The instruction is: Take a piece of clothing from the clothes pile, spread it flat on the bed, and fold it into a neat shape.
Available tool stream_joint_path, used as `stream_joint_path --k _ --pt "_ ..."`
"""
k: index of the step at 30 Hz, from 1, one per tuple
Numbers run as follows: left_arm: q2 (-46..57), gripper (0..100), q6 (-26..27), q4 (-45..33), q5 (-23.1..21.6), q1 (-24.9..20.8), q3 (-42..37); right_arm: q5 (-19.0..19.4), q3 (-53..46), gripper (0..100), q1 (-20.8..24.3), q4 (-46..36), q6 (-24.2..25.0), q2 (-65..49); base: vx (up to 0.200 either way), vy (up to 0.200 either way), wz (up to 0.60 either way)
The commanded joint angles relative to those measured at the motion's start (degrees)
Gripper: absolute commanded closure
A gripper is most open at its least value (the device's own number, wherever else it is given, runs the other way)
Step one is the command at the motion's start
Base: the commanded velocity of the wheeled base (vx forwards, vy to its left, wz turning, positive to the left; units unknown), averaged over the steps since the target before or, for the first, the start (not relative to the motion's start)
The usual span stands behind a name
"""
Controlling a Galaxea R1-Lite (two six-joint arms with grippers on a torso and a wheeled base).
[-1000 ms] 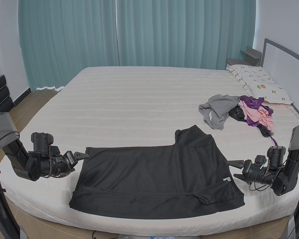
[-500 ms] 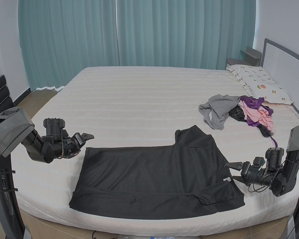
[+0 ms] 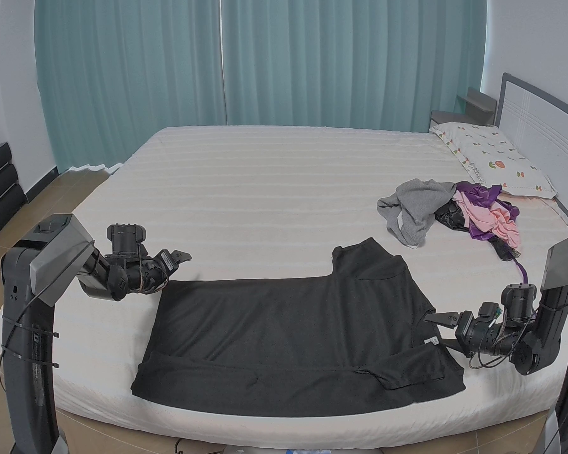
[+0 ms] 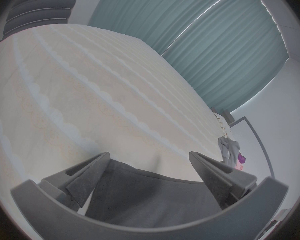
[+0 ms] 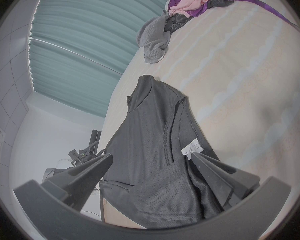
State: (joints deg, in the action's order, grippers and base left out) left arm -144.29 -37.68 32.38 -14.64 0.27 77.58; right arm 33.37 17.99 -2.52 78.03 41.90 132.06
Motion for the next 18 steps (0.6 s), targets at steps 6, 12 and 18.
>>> stream_joint_path --k 6,12,18 --pt "-1.96 0 3.4 0.14 2.78 0.35 0.2 0.03 -0.42 0 0.15 0.1 -0.06 0.3 0.0 0.0 0.0" --pt "-1.61 0 3.14 0.05 3.04 0.17 -0.59 0.03 -0.42 0 0.15 0.1 -0.15 0.3 0.0 0.0 0.0" --pt "-1.43 100 2.88 -0.47 2.86 -0.09 -1.29 0.12 -0.42 0 0.15 0.1 -0.15 0.3 0.0 0.0 0.0"
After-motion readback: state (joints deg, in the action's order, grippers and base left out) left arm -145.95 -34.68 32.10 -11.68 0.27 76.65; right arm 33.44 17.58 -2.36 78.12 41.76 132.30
